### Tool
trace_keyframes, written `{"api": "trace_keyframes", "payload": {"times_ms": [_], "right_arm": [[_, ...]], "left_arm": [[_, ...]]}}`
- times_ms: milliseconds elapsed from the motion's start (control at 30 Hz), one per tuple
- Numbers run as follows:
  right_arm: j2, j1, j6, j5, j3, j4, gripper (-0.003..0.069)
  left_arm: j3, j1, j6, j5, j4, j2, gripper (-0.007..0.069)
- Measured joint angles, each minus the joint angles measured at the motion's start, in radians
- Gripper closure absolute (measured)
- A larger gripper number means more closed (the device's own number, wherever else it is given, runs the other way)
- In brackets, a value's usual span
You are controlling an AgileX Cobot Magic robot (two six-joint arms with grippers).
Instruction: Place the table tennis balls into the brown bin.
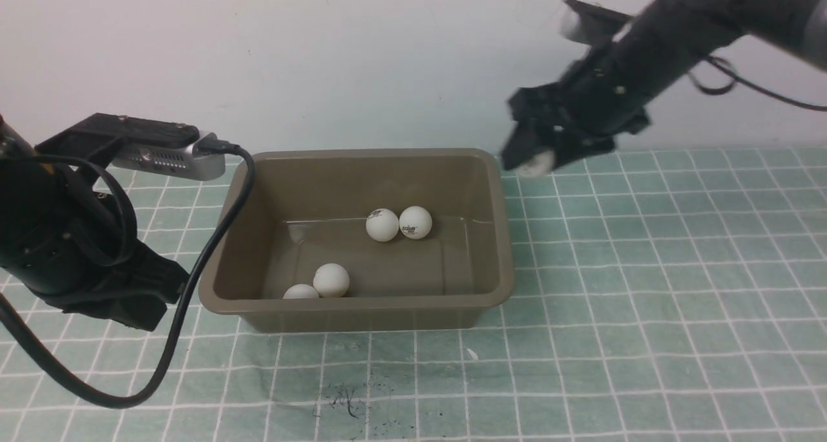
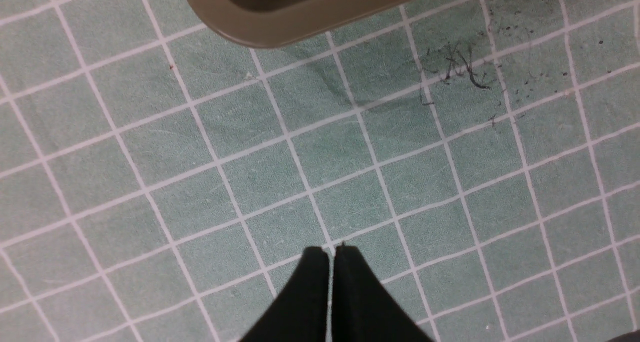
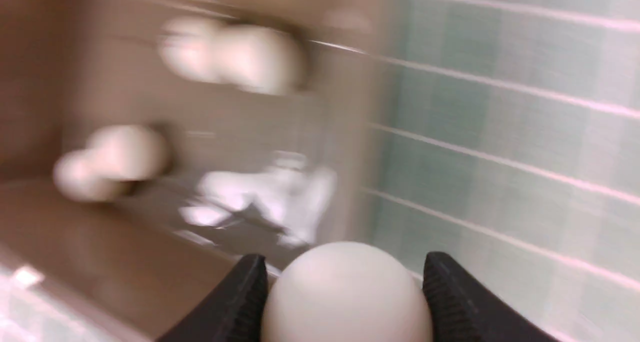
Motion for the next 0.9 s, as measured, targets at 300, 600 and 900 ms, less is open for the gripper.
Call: {"api": "trace_keyframes", "payload": {"times_ms": [300, 600, 900], "right_arm": [[-0.010, 0.079, -0.065, -0.065, 0.002, -0.010, 0.0076], [-0.385, -0.032, 0.118, 0.075, 0.069, -0.341, 0.0606], [-1.028, -0.030, 0.245, -0.071, 0.476, -0.393, 0.0671]], "left_arm": [[0.000, 0.000, -0.005, 0.012, -0.021, -0.002, 0.0629], [0.000, 0.000, -0.004, 0.014, -0.026, -0.085, 0.0629], [0.010, 0.000, 0.003, 0.010, -0.041, -0.162, 0.0629]]}}
